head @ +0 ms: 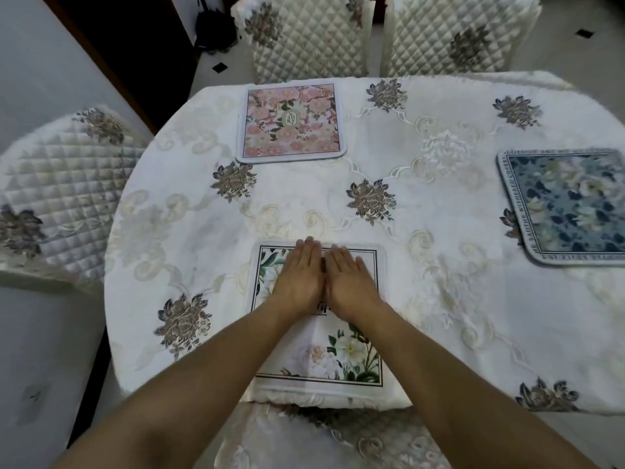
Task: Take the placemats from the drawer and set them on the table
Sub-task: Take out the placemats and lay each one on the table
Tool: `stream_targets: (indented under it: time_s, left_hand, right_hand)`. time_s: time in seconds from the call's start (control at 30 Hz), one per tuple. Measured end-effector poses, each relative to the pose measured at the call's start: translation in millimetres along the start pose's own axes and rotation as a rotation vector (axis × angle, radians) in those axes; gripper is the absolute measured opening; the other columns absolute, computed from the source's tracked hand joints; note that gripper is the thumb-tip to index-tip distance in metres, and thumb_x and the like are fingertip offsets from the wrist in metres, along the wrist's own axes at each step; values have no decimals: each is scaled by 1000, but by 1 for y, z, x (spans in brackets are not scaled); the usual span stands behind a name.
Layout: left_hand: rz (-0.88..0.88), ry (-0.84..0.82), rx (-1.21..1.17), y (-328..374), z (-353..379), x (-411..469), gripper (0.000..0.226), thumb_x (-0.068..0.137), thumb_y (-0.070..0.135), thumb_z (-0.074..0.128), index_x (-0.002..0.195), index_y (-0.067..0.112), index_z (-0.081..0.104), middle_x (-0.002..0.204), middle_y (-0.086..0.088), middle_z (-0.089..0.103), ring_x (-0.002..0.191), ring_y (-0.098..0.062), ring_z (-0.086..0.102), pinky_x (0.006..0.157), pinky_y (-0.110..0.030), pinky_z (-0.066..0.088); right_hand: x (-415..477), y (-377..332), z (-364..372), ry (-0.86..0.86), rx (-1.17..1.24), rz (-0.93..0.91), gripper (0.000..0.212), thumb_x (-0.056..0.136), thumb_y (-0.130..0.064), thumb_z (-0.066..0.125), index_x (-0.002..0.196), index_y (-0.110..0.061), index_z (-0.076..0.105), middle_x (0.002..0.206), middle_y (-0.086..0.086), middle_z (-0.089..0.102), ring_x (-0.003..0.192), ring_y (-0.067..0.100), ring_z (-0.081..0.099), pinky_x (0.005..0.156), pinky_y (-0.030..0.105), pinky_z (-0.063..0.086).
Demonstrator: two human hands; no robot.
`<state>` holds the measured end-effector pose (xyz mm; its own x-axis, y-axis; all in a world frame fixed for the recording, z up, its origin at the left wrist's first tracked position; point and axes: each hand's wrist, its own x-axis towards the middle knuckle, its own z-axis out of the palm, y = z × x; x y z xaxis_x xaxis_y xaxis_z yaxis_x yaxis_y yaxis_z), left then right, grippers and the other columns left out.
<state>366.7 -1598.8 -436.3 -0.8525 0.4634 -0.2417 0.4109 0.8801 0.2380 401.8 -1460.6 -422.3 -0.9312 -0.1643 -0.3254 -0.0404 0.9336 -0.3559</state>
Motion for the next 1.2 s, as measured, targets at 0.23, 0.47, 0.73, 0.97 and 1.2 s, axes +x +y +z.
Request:
stream_targets:
  time_s: [0.23, 0.47, 0.73, 0.97, 1.2]
  left_hand:
    - [43, -182, 91, -37, -3, 29, 70, 93, 37, 4, 150, -4, 9, 159, -27, 10, 147, -41, 5, 119, -52, 13]
    - [-40, -119, 120, -94, -3, -19, 84, 91, 53, -3, 149, -7, 3, 158, -28, 4, 148, -41, 2, 120, -50, 14]
    - [-96, -112, 142, -90, 16, -87, 73, 100, 47, 15, 146, -10, 22, 152, -32, 25, 141, -46, 27, 110, -55, 36]
    - [-82, -185, 217, -68, 39, -177, 72, 99, 45, 14, 142, -11, 32, 148, -30, 34, 135, -43, 39, 111, -47, 29]
    - [-182, -297, 189, -32, -4, -191, 91, 92, 53, 45, 147, -11, 12, 156, -32, 6, 145, -44, 15, 118, -51, 19]
  right_hand:
    - [43, -11, -14, -192, -96, 26, 68, 99, -34, 28, 155, -9, -2, 164, 9, -3, 151, 25, -3, 122, 44, 5]
    - [13, 56, -27, -117, -94, 116, 64, 98, -22, 27, 154, -5, 0, 164, 12, -4, 151, 26, -2, 122, 42, 6]
    - [-39, 54, -5, -149, -173, 183, 65, 100, -29, 20, 153, -2, -7, 162, 16, -11, 150, 29, -6, 122, 45, 2]
    - [-177, 23, 55, -173, -106, 163, 69, 84, -27, 47, 146, 1, 36, 155, 11, 19, 141, 32, 36, 110, 44, 27]
    - [-201, -4, 15, -272, -108, 196, 61, 98, -27, 31, 153, -4, 15, 163, 11, 8, 150, 31, 8, 121, 50, 10]
